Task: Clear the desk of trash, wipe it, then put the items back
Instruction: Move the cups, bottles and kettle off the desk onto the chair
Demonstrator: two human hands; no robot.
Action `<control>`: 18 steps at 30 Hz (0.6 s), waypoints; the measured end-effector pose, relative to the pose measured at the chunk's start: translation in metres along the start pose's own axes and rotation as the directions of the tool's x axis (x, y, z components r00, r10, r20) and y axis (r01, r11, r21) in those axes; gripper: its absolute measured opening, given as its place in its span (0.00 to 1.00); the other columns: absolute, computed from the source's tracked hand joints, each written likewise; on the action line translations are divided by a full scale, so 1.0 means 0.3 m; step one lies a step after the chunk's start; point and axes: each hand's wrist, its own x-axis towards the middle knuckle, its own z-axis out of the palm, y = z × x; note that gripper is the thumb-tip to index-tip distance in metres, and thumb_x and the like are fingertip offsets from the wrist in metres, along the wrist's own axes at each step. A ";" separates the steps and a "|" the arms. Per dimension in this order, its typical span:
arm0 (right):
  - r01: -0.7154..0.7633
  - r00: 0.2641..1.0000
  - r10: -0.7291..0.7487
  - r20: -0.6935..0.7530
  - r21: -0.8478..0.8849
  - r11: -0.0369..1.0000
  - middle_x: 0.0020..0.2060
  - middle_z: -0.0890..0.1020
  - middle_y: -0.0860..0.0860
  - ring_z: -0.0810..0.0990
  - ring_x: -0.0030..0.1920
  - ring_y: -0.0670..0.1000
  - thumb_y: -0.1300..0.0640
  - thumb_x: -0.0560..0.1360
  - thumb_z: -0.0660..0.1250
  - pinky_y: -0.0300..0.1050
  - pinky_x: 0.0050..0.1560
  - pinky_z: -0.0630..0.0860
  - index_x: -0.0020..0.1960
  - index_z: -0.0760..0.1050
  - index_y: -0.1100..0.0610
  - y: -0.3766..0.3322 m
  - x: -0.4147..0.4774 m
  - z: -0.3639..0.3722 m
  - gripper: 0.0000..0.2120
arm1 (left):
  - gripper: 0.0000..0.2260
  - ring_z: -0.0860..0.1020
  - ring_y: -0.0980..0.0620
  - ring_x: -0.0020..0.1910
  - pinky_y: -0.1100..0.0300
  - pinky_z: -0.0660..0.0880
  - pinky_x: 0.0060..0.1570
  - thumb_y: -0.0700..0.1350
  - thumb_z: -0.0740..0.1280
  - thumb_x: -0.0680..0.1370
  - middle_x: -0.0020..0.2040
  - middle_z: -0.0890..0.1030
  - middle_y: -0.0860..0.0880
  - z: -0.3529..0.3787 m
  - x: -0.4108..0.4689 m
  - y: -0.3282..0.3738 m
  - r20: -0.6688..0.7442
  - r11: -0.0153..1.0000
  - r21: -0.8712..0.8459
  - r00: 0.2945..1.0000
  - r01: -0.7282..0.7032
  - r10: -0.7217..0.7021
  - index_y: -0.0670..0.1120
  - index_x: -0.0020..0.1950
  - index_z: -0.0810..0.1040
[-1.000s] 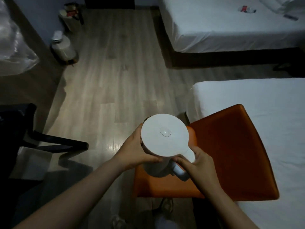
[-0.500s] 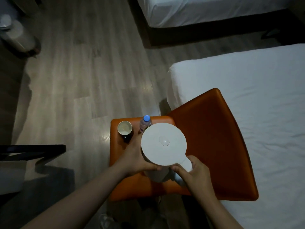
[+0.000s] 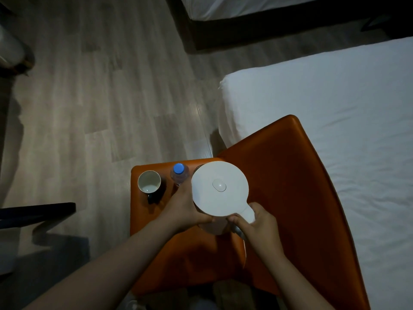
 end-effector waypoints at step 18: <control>-0.012 0.999 0.014 -0.038 0.059 0.998 0.37 0.80 0.43 0.78 0.39 0.41 0.50 0.69 0.75 0.33 0.31 0.70 0.43 0.74 0.50 0.128 0.156 0.077 0.10 | 0.43 0.63 0.63 0.63 0.64 0.63 0.62 0.48 0.79 0.65 0.65 0.66 0.59 0.072 0.112 -0.063 -0.042 0.996 -0.036 0.996 0.077 -0.079 0.55 0.73 0.57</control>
